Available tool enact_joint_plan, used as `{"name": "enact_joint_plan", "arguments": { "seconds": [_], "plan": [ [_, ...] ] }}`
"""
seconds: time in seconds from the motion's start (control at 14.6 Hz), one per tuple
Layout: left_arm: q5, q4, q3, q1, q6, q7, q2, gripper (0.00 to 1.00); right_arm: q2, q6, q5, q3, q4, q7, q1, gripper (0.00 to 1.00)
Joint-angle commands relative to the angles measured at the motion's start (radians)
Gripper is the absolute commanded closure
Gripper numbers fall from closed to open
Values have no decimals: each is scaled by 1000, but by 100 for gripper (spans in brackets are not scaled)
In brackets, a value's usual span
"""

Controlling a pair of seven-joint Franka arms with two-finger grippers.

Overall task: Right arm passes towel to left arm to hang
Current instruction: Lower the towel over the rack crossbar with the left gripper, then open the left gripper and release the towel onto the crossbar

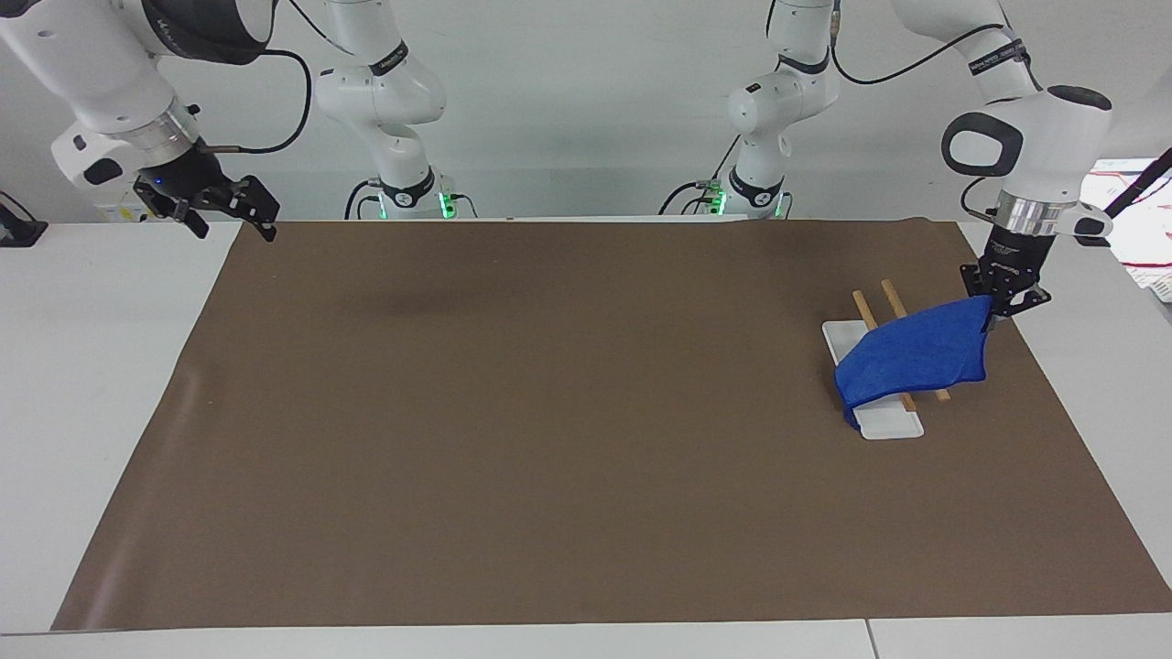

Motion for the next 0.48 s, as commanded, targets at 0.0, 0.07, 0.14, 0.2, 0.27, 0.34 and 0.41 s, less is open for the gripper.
{"name": "enact_joint_plan", "arguments": {
  "seconds": [0.0, 0.07, 0.14, 0.2, 0.27, 0.34, 0.41],
  "plan": [
    [22, -9, -12, 35, 29, -10, 18, 100, -16, 15, -1, -3, -21, -16, 1, 0],
    [22, -9, -12, 40, 38, -8, 27, 100, -16, 15, -1, -2, -21, -16, 1, 0],
    [22, -9, -12, 40, 47, -8, 35, 100, -16, 15, -1, -2, -21, -14, 3, 0],
    [22, -9, -12, 40, 49, -8, 40, 100, -16, 15, -1, -2, -21, -14, 3, 0],
    [22, -9, -12, 40, 49, -8, 41, 100, -16, 15, 1, -2, -21, -22, 1, 0],
    [22, -9, -12, 42, 49, -8, 46, 100, -16, 12, 3, -2, -21, -22, 3, 0],
    [22, -5, -10, 43, 50, -8, 59, 100, -16, 12, 4, -2, -21, -22, 3, 0]
  ]
}}
